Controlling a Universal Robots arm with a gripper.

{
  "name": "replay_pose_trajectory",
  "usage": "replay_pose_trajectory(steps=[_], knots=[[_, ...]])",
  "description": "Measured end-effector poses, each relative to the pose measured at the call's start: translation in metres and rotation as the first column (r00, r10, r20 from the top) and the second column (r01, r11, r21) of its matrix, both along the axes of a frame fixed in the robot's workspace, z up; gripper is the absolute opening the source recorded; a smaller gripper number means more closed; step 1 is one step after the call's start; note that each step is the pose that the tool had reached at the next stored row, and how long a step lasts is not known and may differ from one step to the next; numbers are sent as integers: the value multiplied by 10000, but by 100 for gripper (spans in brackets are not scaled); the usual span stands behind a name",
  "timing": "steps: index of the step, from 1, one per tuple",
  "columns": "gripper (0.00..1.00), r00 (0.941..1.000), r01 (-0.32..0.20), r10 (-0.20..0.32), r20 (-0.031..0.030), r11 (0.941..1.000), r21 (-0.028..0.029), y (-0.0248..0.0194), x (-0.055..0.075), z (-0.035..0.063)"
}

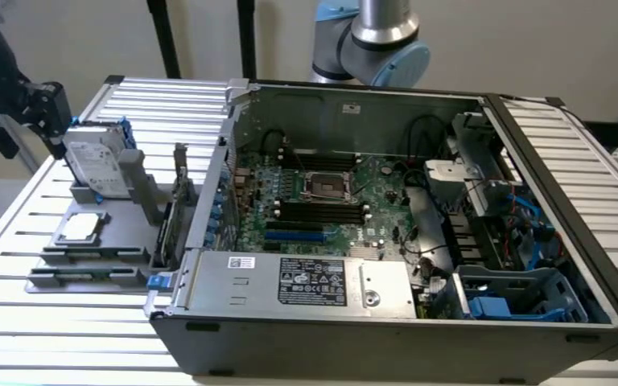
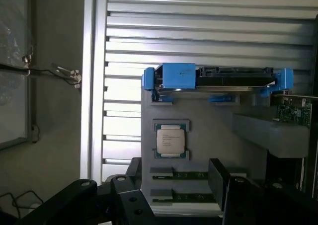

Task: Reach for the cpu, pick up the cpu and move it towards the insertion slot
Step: 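Pick up the cpu and move it towards the insertion slot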

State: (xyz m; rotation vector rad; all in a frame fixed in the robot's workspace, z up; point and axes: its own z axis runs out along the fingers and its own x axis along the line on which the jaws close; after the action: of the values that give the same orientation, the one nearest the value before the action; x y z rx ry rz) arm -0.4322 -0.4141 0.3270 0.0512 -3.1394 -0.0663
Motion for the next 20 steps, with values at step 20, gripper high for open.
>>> replay_pose_trajectory(steps=[20], knots=[[65,10000,2,-2,1,10000,42,-111,97,-364]])
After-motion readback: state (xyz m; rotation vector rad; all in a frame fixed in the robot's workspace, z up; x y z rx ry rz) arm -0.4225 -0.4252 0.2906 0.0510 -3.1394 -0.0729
